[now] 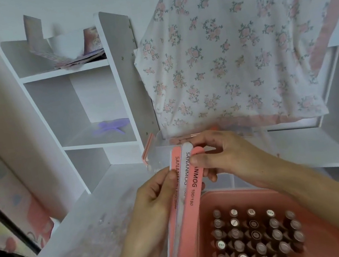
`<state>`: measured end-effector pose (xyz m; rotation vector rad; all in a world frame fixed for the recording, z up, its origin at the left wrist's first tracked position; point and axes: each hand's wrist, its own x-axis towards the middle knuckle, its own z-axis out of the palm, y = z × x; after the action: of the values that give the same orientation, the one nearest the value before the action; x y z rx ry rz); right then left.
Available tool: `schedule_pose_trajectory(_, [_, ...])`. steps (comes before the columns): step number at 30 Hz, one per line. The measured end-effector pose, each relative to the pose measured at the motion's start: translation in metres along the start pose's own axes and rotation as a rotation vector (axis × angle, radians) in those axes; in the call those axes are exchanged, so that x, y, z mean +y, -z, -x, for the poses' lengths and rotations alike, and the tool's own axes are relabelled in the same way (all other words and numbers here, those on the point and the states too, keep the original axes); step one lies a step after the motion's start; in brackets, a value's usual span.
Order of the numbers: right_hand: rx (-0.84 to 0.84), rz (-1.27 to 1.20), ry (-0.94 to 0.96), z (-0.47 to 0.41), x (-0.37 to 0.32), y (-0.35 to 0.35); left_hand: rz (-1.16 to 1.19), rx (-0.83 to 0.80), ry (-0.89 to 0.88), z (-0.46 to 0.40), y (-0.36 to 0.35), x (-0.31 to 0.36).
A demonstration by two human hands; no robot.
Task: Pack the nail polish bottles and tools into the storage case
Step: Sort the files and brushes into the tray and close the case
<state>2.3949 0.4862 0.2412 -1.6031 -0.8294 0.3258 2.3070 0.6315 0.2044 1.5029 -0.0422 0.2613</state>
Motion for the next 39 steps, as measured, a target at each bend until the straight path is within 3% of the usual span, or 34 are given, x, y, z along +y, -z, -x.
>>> schedule_pose_trajectory(5, [0.003,-0.189,-0.088,0.005,0.006,0.007,0.288,0.148,0.047,0.0,0.002,-0.001])
schedule_pose_trajectory(8, [-0.025,-0.16,-0.083,0.008,0.011,0.01,0.346,0.198,0.043,0.001,0.007,-0.002])
schedule_pose_trajectory(14, [-0.095,-0.125,-0.041,0.009,0.013,0.011,0.209,0.047,0.175,0.006,0.006,-0.006])
schedule_pose_trajectory(23, [-0.021,-0.118,0.008,0.004,0.016,0.004,0.309,-0.116,0.253,0.011,-0.001,-0.011])
schedule_pose_trajectory(27, [0.055,-0.001,0.08,0.0,0.019,-0.005,0.209,-0.024,0.173,0.013,0.0,-0.012])
schedule_pose_trajectory(30, [0.096,-0.062,0.065,-0.002,0.024,-0.008,0.153,0.01,0.141,0.015,0.008,-0.012])
schedule_pose_trajectory(35, [0.141,-0.293,-0.011,-0.008,0.025,-0.004,0.288,0.175,0.135,0.018,0.03,-0.016])
schedule_pose_trajectory(39, [0.153,-0.267,-0.024,-0.014,0.026,-0.008,0.32,0.19,0.082,0.022,0.036,-0.014])
